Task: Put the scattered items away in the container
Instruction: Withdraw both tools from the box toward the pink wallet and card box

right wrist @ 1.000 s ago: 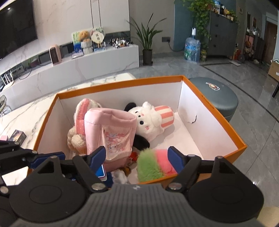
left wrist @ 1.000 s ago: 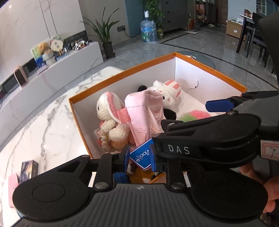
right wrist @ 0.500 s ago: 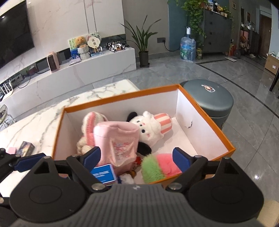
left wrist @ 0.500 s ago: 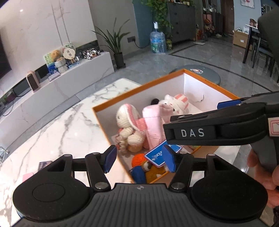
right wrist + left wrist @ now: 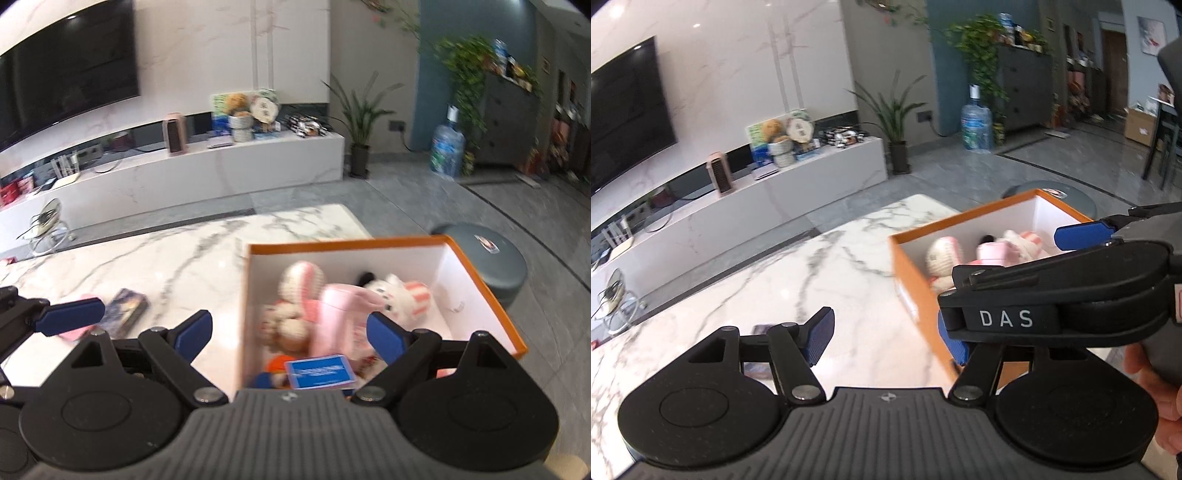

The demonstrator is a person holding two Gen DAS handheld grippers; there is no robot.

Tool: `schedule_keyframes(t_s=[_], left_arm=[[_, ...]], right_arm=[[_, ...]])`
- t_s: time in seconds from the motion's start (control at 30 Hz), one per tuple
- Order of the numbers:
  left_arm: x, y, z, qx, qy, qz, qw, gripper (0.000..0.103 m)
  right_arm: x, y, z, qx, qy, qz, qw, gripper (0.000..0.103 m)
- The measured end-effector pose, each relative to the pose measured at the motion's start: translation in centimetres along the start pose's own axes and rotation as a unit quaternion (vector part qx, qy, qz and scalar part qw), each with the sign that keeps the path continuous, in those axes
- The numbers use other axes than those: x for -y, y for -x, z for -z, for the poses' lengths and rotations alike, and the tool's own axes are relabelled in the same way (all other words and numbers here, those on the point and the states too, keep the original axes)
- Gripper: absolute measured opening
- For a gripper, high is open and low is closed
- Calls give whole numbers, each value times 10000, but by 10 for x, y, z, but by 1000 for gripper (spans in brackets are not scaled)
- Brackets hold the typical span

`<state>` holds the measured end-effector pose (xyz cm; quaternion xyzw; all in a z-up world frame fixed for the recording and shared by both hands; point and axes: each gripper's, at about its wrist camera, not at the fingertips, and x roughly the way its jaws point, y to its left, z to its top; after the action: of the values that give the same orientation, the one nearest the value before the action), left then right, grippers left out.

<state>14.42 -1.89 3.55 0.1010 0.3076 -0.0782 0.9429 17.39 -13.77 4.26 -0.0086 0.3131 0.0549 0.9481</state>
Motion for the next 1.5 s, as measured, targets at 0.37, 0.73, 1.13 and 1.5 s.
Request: schedule_keyframes(t_s=[0.37,0.73,1.13,1.5], left_arm=[[-68,33,35,-28,698,-430,9966,76],[-134,41,77,-238,1432,-629,9874,77],[-190,36,125,-559,1956,-895,9750,77],[-207,2,143,-945,1870,-1127,9713,77]], right_arm=[[-87,26,2,158,746,-374,9964,92],[-167,36,15,128,1481,-466,9878,92],[-237,22,36,-72,2104,-614,9757,92],[-261,-25,46,-449,2313,-613,9699,92]])
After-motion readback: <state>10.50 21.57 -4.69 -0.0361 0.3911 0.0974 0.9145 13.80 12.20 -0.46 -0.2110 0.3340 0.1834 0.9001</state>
